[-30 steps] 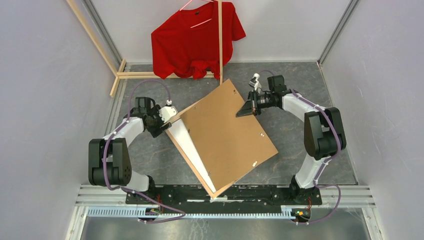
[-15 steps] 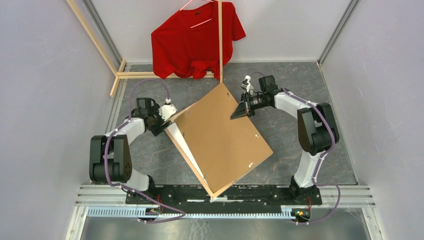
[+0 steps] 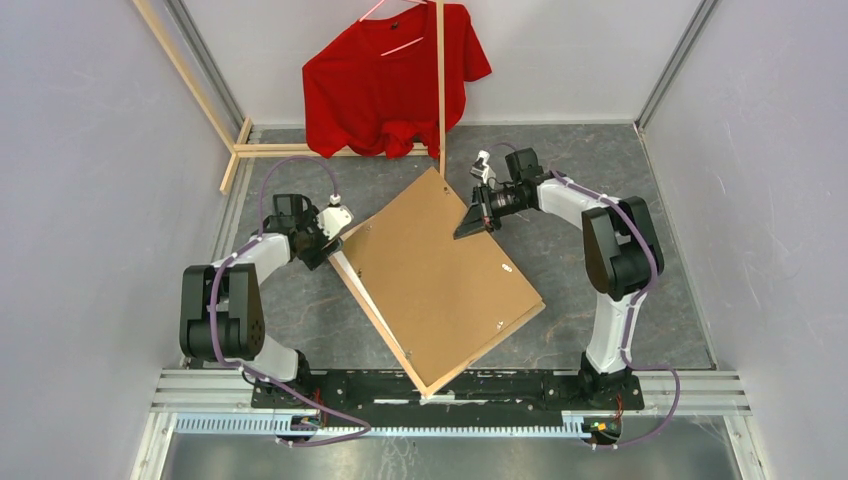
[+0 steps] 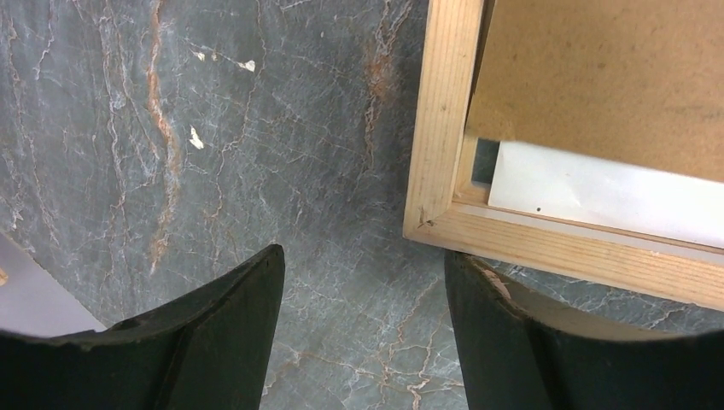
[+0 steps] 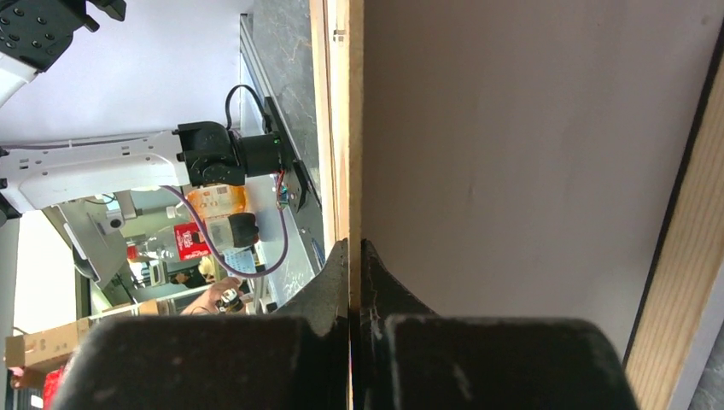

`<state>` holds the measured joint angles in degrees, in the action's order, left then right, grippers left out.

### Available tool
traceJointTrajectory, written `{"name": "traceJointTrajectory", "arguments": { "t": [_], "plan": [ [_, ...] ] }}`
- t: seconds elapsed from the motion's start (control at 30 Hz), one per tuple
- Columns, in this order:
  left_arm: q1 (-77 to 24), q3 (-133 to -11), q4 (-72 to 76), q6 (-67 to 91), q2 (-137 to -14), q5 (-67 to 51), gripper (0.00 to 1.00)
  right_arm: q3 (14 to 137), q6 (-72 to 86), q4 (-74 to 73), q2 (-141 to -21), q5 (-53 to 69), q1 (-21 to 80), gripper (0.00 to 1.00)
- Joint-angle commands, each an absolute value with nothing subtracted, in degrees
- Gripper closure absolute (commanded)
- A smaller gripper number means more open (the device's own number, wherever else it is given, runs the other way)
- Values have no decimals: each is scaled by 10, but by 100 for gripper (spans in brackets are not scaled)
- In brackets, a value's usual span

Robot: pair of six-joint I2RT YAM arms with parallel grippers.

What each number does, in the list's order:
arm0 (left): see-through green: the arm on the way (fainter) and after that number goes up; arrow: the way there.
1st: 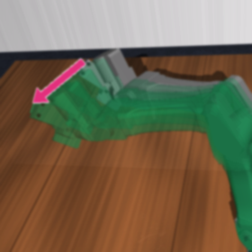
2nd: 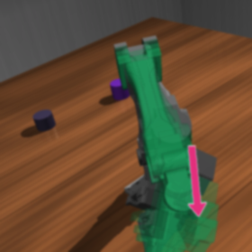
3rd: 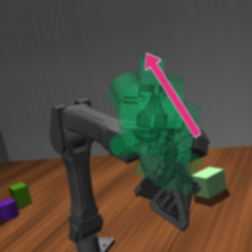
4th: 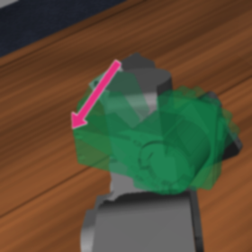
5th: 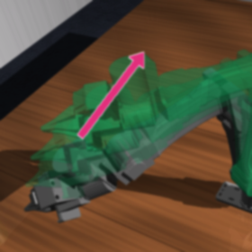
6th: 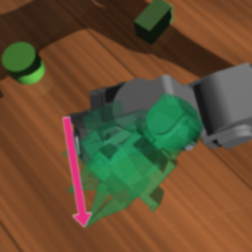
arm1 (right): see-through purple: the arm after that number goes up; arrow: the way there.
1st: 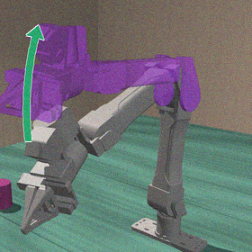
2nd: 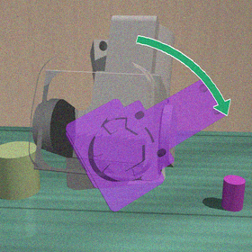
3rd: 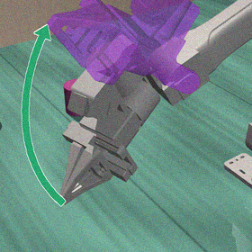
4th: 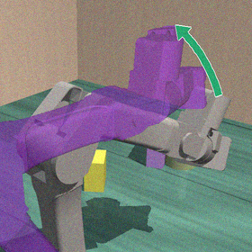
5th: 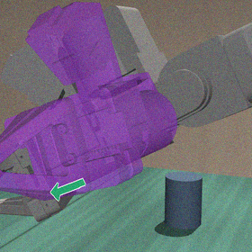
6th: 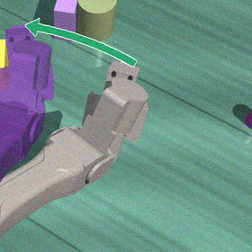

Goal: Put the photo into the frame

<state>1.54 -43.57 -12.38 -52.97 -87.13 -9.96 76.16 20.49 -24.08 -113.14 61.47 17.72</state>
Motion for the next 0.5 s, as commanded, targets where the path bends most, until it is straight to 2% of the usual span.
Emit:
{"name": "traceJointTrajectory", "arguments": {
  "t": [0.0,0.47],
  "plan": [
    [12,-448,-109,-492,-888,-107,25,769,157,-279,-1150,605,220,100],
    [7,-448,-109,-486,-888,-110,26,819,118,-344,-1190,551,246,100]
  ]
}}
